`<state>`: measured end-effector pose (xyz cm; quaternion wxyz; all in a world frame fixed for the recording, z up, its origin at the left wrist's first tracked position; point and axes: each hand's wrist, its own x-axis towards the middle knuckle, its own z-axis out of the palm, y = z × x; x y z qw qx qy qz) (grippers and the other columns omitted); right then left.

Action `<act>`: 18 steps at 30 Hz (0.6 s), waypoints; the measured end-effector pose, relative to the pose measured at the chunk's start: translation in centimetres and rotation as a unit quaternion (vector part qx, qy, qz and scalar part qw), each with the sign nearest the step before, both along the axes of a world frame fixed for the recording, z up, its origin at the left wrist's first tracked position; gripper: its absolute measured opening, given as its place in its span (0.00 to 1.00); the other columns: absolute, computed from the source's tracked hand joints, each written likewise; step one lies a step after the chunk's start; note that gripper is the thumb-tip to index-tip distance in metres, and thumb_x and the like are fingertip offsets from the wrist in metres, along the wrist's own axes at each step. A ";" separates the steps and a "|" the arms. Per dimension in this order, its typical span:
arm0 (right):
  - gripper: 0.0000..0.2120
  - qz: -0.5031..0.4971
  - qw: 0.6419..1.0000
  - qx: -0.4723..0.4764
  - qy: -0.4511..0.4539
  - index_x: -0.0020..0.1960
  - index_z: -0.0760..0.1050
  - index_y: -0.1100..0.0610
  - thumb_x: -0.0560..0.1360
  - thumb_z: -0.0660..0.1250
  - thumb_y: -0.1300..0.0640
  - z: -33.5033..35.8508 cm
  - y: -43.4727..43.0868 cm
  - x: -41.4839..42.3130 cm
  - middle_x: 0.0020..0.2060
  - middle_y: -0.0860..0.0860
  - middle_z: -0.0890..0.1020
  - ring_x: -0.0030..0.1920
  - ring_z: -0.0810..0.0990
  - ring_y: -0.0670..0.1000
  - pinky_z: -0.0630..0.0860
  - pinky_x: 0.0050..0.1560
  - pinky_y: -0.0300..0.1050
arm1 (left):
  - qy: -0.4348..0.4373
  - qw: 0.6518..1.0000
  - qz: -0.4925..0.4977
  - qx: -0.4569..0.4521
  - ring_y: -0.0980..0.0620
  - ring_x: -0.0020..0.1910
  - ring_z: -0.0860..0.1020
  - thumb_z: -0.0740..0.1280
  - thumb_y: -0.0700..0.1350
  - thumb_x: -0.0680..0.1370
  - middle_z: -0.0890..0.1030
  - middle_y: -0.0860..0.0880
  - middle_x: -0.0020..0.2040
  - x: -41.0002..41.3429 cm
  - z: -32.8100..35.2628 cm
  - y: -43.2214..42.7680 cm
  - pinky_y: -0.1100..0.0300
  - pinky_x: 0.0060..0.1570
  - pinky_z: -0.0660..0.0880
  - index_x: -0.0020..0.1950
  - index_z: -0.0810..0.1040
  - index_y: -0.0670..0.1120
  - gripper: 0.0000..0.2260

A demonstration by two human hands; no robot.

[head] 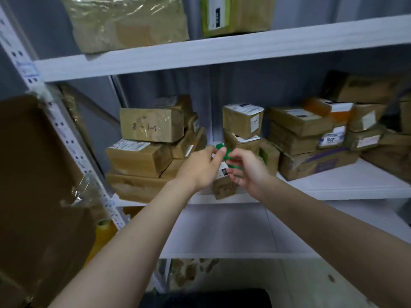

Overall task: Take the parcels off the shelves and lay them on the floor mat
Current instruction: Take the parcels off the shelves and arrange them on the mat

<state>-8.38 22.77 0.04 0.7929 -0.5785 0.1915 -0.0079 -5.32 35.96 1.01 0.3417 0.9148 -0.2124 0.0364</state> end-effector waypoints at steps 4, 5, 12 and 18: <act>0.15 -0.129 0.986 -0.099 -0.032 0.55 0.75 0.55 0.70 0.75 0.57 0.8 -4.1 3.3 0.46 0.52 0.81 0.43 0.80 0.50 0.77 0.40 0.45 | -0.008 1.000 0.002 0.019 0.40 0.54 0.78 0.53 0.61 0.83 0.81 0.41 0.54 2.6 1.5 -2.9 0.49 0.54 0.74 0.54 0.75 0.46 0.21; 0.20 -0.150 0.981 -0.113 -0.040 0.56 0.73 0.54 0.68 0.76 0.56 0.9 -5.2 4.4 0.47 0.51 0.81 0.47 0.81 0.52 0.80 0.46 0.49 | -0.009 1.000 0.003 0.024 0.40 0.53 0.78 0.53 0.61 0.82 0.81 0.41 0.53 3.4 1.6 -3.4 0.50 0.52 0.74 0.51 0.74 0.47 0.19; 0.51 -0.171 0.936 -0.307 -0.015 0.77 0.58 0.53 0.62 0.80 0.45 0.4 -9.9 12.2 0.72 0.54 0.68 0.69 0.71 0.59 0.71 0.67 0.56 | 0.000 0.998 0.019 0.061 0.44 0.50 0.78 0.52 0.61 0.82 0.81 0.44 0.52 7.5 0.8 -6.0 0.49 0.50 0.76 0.54 0.74 0.49 0.19; 0.60 -0.146 0.907 -0.395 -0.006 0.80 0.48 0.54 0.61 0.81 0.44 -0.8 -10.9 17.5 0.78 0.56 0.60 0.77 0.59 0.59 0.63 0.74 0.58 | 0.015 0.995 0.047 0.087 0.44 0.53 0.78 0.51 0.62 0.82 0.80 0.44 0.56 10.4 0.3 -6.5 0.49 0.53 0.75 0.60 0.76 0.47 0.23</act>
